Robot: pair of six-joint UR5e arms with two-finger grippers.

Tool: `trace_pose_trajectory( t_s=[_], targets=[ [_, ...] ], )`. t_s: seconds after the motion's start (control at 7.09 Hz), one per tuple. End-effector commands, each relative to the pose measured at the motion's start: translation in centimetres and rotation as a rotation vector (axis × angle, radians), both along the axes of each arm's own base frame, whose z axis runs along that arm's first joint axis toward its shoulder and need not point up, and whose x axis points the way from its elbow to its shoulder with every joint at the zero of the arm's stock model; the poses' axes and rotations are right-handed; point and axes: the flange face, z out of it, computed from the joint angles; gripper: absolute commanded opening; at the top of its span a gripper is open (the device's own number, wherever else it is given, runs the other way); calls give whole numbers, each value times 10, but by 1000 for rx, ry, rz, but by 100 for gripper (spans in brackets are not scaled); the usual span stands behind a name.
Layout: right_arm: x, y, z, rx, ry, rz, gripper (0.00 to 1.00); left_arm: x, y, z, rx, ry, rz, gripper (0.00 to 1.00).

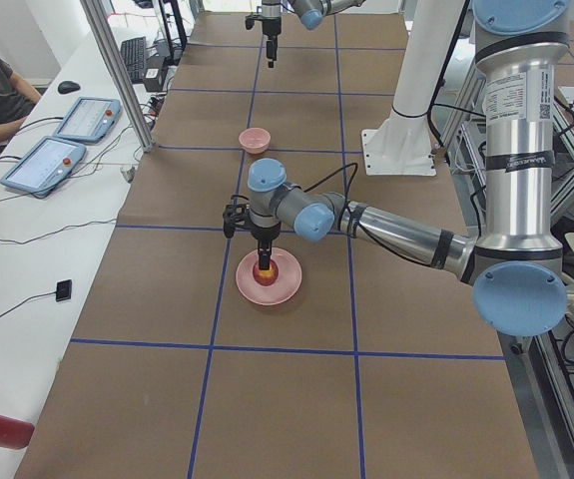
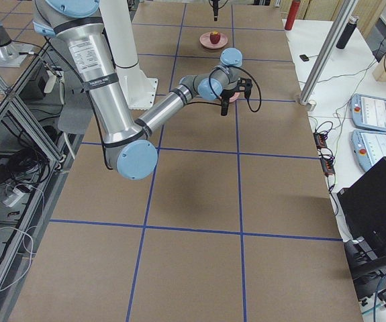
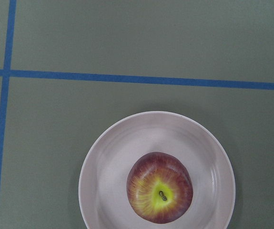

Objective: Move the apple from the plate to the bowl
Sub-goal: 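Raise the right gripper away from the bowl while the left gripper reaches over the apple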

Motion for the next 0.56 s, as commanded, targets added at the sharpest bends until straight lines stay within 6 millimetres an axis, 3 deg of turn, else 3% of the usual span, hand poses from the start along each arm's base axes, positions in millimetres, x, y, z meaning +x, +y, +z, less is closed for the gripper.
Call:
trace_pose_trajectory(
  t_s=[0.0,0.14,0.28,0.42],
  targets=[
    [14,2,20,-29,17,12,100,23,-13,16,-2,-4,28,98],
    [36,11,54,-37,35,17,100,35,-15,27,7,2,47,98],
    [66,16,86,4,46,6,100,37,-18,26,13,5,46,98],
    [90,16,102,-24,34,18,100,39,-18,26,14,4,51,98]
  ],
)
